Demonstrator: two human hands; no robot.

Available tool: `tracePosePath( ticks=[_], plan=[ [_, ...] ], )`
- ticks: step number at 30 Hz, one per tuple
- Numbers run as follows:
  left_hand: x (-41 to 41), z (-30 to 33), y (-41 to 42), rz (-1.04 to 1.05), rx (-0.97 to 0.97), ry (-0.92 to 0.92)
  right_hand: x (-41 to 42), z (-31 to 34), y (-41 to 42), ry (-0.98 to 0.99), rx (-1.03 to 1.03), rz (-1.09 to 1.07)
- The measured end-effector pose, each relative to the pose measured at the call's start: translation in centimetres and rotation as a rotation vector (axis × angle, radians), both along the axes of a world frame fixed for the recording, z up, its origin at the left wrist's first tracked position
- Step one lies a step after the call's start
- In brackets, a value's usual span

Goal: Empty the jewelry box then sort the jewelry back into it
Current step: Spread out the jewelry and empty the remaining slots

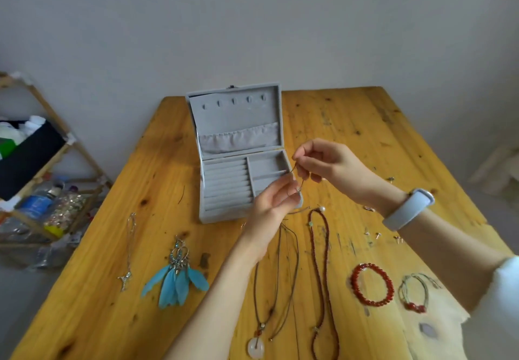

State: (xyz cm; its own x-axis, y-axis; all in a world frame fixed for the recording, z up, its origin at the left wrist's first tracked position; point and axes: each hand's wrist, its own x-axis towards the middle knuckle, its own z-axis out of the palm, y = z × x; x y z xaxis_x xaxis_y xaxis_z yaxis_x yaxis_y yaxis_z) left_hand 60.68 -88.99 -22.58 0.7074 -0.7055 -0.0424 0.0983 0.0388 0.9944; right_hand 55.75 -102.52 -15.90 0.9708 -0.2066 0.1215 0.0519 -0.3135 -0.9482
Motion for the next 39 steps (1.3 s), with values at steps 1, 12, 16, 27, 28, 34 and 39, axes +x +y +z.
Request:
tracePosePath(
  ticks=[1, 12, 16, 27, 28, 34, 39],
  plan=[
    [-0.7, -0.1, -0.4, -0.02, -0.049, 0.094, -0.7, 0.2, -0.2, -0.01, 0.012, -0.008],
    [-8.1, -2.9, -1.4, -0.072, 0.108, 0.287, -14.0, -7.5, -4.0, 0.096, 0.453, -0.241],
    [-11.2, -3.5, -2.9, -0.183, 0.304, -0.028, -19.8, -9.4, -4.7, 0.179, 0.206, -0.506],
    [-18.2, -4.0, -12.5, -0.308, 0.507, -0.852, -27.3, -11.5, -9.3, 0.284, -0.447, -0.918],
    [-18.5, -4.4, -13.0, -0.312, 0.533, -0.902, -27.4, -11.9, -9.7, 0.298, -0.486, -0.913],
    [-19.1, -6.1, -13.5, -0.262, 0.534, -1.125, -27.8, -13.8, -10.3, 0.346, -0.721, -0.8],
    [-18.7, -6.6, -13.1, -0.172, 0.488, -1.114, -27.4, -13.9, -10.1, 0.352, -0.697, -0.824]
  ],
)
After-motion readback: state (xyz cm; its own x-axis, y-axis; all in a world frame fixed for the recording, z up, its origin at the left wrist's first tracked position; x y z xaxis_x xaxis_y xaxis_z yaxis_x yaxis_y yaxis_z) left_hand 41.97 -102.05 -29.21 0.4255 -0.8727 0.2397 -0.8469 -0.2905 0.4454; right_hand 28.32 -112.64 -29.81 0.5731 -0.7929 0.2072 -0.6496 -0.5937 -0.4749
